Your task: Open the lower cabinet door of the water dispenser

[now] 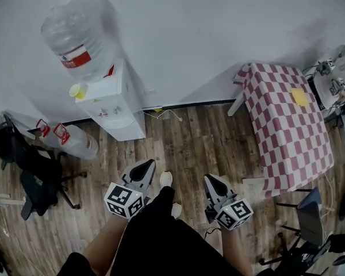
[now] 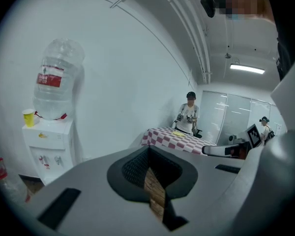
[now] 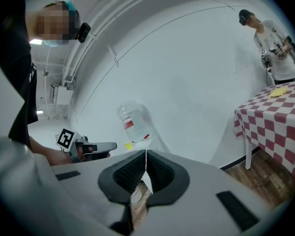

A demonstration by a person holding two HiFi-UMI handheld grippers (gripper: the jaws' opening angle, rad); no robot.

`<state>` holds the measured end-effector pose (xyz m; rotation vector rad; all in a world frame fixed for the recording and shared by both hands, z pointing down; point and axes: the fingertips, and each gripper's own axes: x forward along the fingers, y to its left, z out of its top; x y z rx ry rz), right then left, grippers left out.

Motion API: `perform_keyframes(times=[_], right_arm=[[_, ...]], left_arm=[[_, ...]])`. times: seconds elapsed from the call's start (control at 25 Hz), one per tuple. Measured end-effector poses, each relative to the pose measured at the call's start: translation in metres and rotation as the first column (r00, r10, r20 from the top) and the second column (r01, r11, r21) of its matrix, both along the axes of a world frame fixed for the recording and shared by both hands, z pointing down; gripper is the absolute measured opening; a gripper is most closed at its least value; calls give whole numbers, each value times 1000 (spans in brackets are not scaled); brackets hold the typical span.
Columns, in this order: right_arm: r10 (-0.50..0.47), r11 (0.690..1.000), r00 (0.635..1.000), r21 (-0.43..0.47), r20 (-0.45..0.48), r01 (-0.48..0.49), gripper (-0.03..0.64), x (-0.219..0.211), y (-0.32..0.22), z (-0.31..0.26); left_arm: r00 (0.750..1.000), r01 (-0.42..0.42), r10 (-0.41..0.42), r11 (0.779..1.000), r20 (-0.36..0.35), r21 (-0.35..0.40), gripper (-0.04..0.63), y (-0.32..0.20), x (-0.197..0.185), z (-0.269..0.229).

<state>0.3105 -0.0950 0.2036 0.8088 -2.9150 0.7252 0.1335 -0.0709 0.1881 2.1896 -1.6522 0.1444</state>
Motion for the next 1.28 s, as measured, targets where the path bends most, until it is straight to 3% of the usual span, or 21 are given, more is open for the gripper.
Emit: perform_keyframes(times=[0.4, 0.72, 1.0, 1.16, 1.28], right_arm=[[-43, 999, 997, 13, -59, 44, 23, -34, -65, -4], [-80, 996, 993, 32, -84, 83, 23, -94, -130, -15], [-82, 996, 990, 9, -114, 84, 23, -133, -171, -9], [-171, 985, 978, -7, -119, 172, 23, -167, -176, -4], [-285, 957, 950, 14, -124, 289, 23, -205, -171, -3]], left_arm=[[999, 29, -29, 1000, -38, 7, 14, -67, -34, 9], [996, 64, -65, 998, -55, -13, 14, -121, -95, 19], [1000, -6, 6, 1000, -31, 8, 14, -175, -115, 30], [999, 25, -22, 999, -45, 47, 14, -184, -125, 18], [995, 77, -73, 995, -68, 59, 14, -177, -139, 13]])
